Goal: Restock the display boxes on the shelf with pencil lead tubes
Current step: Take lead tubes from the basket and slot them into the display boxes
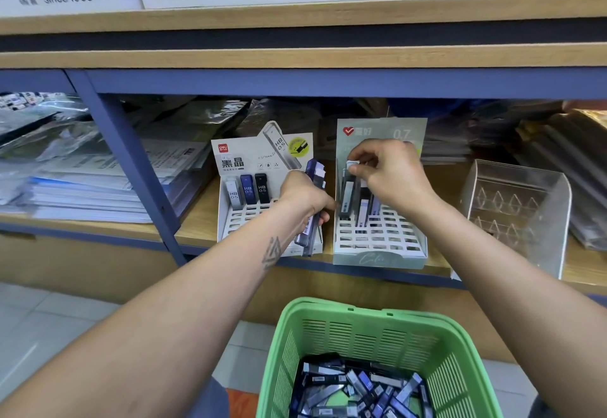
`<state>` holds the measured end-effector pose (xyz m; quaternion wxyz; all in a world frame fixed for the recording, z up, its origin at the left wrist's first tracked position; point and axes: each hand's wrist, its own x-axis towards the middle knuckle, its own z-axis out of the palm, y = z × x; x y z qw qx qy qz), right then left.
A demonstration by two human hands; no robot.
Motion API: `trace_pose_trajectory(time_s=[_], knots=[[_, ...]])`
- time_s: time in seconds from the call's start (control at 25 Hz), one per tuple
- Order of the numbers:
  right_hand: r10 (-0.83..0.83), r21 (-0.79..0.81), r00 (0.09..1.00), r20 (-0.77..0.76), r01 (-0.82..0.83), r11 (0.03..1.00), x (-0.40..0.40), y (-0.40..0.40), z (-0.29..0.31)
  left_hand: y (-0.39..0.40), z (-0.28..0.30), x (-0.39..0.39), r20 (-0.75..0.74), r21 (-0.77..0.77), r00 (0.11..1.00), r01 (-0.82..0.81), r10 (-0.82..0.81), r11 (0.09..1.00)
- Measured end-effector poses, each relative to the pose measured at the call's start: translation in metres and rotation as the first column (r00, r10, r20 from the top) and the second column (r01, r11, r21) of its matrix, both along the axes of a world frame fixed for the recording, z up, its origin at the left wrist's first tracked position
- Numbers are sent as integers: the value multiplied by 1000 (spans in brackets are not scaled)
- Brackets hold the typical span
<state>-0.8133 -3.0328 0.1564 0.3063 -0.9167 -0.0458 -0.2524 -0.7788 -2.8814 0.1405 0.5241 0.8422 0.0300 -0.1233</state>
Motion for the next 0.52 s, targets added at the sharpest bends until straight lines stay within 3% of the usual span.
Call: trace_pose_trajectory(time_s=[0.32, 0.52], knots=[[10, -85, 997, -72, -16, 996, -1, -1, -1, -7, -3, 2, -23, 13, 1000, -1, 1, 1000], [-31, -257, 999, 28, 37, 966, 0, 3, -6, -8, -4, 2, -24, 16, 1000, -12, 12, 1000]])
